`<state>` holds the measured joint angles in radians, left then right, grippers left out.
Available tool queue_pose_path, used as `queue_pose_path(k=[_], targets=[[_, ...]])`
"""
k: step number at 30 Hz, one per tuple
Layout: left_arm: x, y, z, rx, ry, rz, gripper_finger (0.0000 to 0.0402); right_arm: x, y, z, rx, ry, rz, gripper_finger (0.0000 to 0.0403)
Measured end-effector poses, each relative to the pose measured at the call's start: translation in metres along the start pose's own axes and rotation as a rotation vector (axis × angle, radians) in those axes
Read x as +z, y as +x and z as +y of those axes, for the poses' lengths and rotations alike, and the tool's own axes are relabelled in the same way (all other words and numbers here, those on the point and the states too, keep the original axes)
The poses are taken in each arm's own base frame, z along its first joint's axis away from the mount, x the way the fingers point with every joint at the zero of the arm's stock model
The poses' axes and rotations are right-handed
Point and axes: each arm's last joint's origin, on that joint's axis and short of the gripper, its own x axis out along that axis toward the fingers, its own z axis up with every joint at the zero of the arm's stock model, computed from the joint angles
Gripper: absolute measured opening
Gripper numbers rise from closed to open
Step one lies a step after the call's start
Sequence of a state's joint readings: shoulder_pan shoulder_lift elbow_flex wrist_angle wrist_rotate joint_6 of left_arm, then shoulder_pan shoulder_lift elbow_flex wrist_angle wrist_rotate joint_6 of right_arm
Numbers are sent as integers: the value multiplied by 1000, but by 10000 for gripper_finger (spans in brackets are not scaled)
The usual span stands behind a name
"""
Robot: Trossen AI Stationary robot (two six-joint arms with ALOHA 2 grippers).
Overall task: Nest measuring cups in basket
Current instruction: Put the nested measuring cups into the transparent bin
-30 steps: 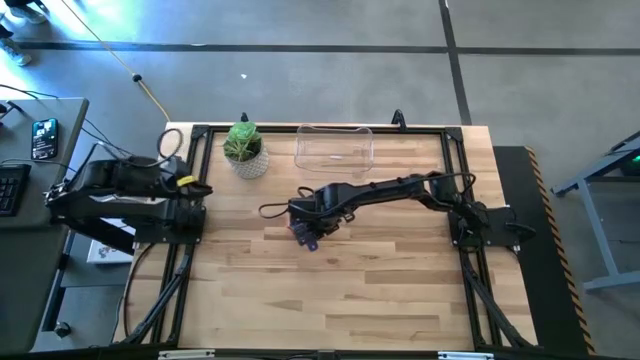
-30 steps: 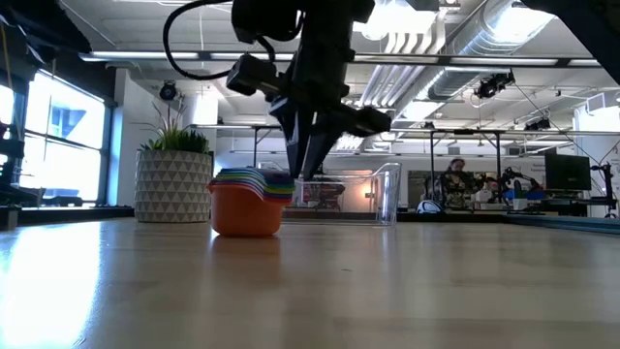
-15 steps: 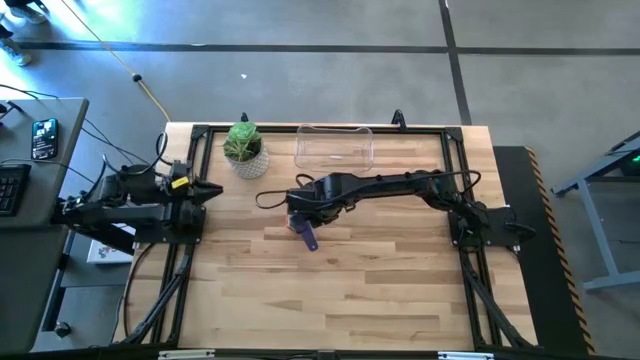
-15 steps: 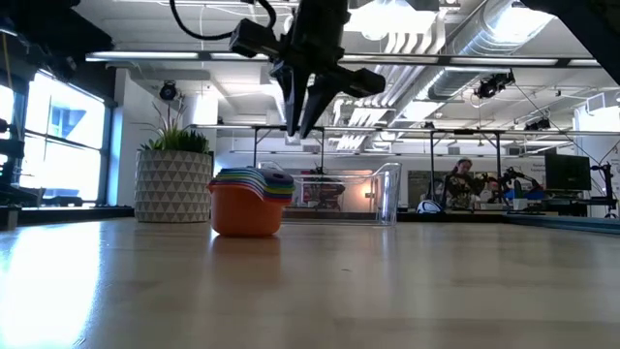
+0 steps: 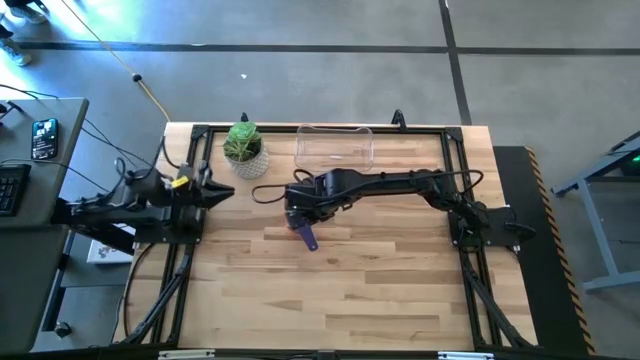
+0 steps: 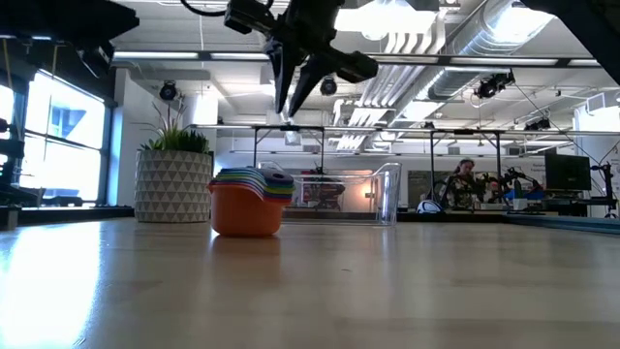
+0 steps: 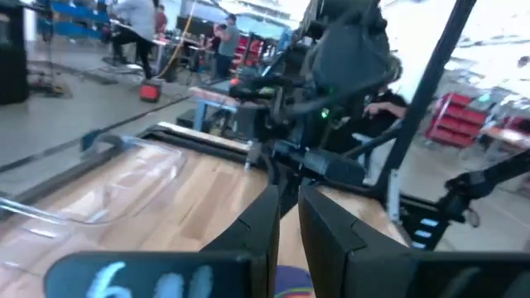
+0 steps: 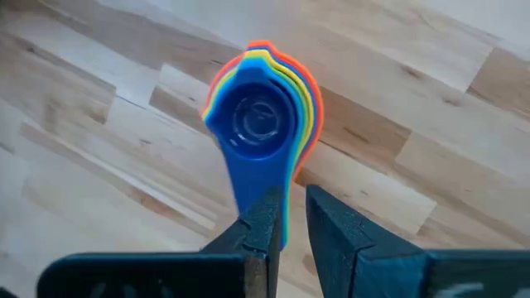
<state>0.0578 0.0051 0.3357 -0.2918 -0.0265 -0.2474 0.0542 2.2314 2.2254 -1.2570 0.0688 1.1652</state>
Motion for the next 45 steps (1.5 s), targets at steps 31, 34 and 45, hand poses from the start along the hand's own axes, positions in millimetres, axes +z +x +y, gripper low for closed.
queue_pose_path(k=[31,34,45], targets=[[-74,29,19,20,-99,-4,37,-13,-26,7,21,35,11,51],[-75,29,20,56,-62,-5,37,-15,-26,8,22,35,14,51],[-77,31,21,71,147,29,37,-17,-26,9,21,19,7,51]])
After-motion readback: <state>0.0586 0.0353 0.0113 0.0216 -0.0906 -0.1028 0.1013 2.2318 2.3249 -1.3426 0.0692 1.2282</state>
